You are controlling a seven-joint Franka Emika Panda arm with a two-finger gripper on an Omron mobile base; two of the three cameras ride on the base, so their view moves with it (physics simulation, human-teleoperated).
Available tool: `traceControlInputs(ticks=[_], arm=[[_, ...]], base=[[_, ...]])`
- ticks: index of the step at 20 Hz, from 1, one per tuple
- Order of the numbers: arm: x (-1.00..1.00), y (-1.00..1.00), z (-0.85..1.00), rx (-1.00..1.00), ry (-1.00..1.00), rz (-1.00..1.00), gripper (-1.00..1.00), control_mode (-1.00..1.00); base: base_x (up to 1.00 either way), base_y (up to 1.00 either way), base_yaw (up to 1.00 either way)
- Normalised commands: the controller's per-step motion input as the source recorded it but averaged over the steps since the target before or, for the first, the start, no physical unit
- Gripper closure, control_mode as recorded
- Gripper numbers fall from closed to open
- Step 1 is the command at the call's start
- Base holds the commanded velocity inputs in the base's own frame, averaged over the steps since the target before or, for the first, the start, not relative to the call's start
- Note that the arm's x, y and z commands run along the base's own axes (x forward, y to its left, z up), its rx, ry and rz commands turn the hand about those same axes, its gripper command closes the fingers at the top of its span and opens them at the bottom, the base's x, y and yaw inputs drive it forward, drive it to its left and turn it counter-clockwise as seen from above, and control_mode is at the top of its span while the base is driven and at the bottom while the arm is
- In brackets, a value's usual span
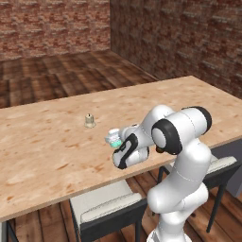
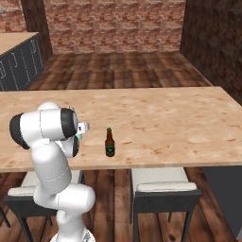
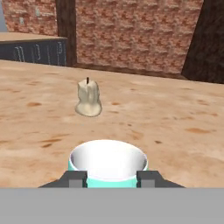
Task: Open the cabinet directly in front. Then move the beer and the mug to the dining counter with the candle on it.
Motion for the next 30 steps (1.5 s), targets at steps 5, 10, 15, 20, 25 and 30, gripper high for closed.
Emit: traceControlInputs(ticks=[5,10,15,20,25,30], arm=[[0.00,0.00,0.01,0.00,0.01,-0.01,-1.00,-1.00],[0.00,0.00,0.71,0.00,0.09,-0.05,-1.00,-1.00],[-0.09,-0.06,1.00,0.00,0.12,-0.01,-1.00,-1.00],[-0.54,-0.16,1.00,0.00,0.12,0.00,-1.00,-1.00],[-0.96,-0.32,0.91,0.01,0.15,-0.01,-1.00,-1.00],[-1.00,-0.59,0.01,0.08,-0.18,-0.08,-1.00,-1.00]], base=[[0.00,0.00,0.00],[0.00,0.00,0.00],[0.00,0.00,0.00],[0.00,0.00,0.00],[0.00,0.00,0.00],[0.00,0.00,0.00]])
